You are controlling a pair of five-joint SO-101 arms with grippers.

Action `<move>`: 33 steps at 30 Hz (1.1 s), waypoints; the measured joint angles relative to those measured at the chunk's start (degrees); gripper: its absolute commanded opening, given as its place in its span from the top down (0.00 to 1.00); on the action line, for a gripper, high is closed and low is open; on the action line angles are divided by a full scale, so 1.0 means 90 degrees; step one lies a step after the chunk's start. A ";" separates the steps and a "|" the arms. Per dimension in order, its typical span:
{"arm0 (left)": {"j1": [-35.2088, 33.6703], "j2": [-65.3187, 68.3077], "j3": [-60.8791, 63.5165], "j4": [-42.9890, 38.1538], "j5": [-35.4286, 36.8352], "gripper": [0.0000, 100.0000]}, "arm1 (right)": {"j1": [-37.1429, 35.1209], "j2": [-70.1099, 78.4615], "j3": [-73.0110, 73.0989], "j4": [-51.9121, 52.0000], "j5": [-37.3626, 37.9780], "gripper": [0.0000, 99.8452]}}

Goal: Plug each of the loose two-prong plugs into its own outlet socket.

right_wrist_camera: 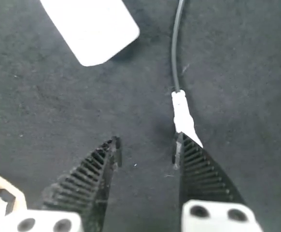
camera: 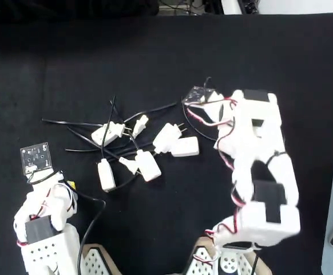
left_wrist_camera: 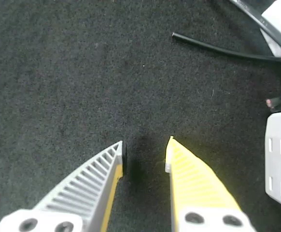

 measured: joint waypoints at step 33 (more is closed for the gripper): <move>0.0000 0.0000 0.0000 0.0000 0.0000 0.85 | 0.0488 0.1954 -0.2002 0.0332 0.0000 0.82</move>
